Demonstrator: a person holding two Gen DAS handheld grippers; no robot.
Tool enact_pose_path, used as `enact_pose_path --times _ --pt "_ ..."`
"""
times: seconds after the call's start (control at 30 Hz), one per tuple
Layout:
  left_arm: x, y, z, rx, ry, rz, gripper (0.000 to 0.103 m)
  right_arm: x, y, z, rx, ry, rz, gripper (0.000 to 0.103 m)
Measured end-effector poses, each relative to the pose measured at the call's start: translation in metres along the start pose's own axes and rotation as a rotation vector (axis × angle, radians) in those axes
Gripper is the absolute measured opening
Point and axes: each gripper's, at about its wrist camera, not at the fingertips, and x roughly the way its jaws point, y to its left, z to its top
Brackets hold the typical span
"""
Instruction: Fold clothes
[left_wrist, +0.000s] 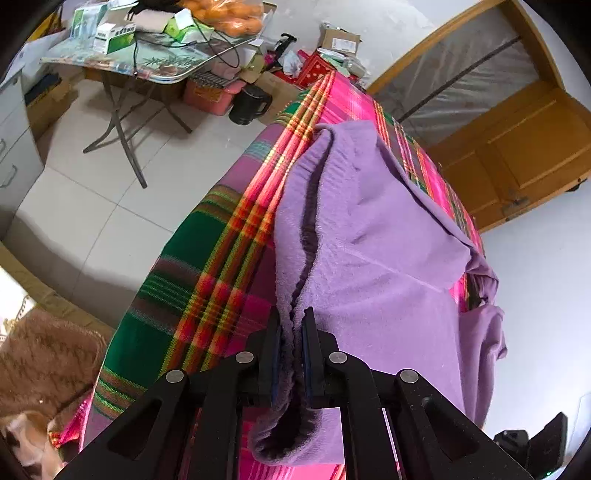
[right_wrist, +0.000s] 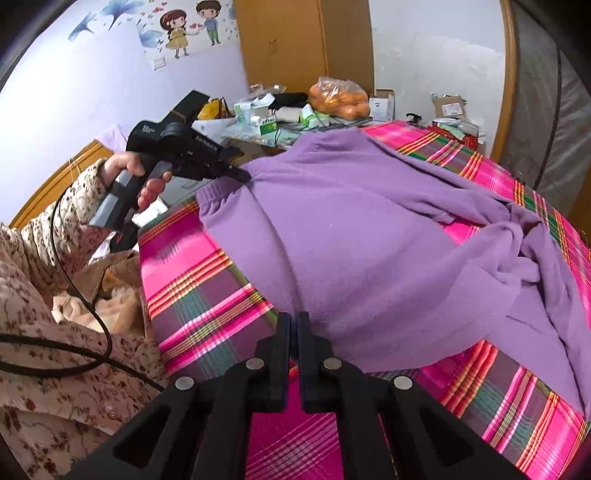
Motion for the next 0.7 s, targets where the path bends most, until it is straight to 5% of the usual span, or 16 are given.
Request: enact_pose_path --times 0.23,0.43,0.6,0.7 --pt "0.002 0.01 -0.004 -0.03 0.002 -0.003 0.01 0.019 0.003 -0.006 0.011 0.059 0.04 0.004" --pt "-0.002 0.011 0.002 -0.005 0.021 0.005 0.021 0.029 0.001 -0.004 -0.013 0.139 0.058 0.007" --pt "-0.016 0.021 0.024 -0.058 -0.037 -0.048 0.023 0.011 -0.001 0.01 -0.063 0.108 0.1 0.009" --pt "-0.018 0.018 0.044 -0.051 -0.079 -0.07 0.024 0.007 -0.011 0.021 -0.049 0.072 0.111 0.025"
